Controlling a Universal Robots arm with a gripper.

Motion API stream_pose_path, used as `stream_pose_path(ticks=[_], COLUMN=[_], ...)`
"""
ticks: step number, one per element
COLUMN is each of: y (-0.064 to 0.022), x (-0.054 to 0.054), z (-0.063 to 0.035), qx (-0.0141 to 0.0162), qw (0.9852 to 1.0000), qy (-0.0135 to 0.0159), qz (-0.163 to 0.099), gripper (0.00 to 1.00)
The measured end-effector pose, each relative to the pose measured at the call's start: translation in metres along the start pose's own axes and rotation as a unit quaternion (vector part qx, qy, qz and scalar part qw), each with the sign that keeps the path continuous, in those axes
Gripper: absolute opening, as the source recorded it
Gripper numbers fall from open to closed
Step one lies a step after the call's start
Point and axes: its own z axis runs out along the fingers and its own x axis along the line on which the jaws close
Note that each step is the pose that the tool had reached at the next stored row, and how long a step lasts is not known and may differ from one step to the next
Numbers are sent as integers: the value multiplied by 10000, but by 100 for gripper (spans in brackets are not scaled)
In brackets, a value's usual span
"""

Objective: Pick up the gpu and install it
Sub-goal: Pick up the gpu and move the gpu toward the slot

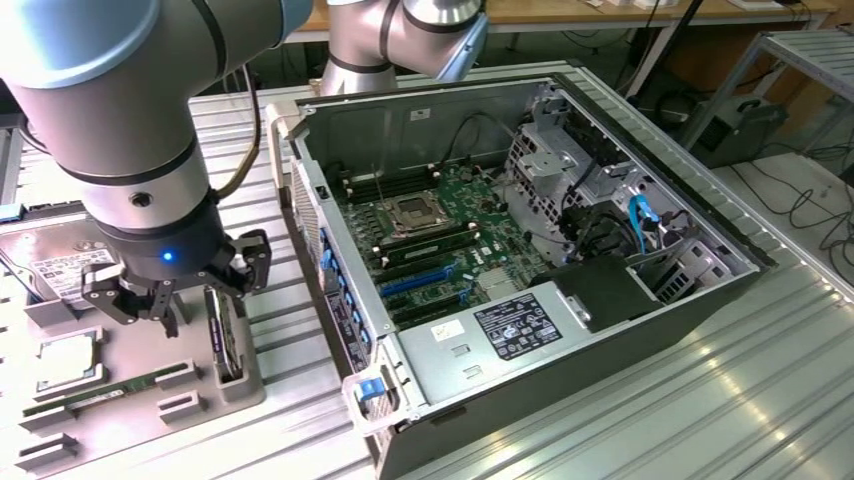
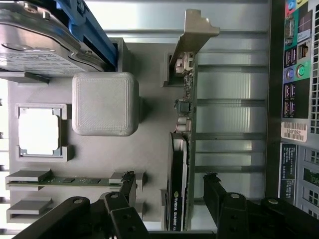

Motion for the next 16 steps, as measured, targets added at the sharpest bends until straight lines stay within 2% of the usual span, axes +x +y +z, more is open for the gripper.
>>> stream_pose_path(ticks=[16], y=[-1], x=[0], z=[24], qx=[0], qw=[10000], qy=[1], qz=[0], gripper=[66])
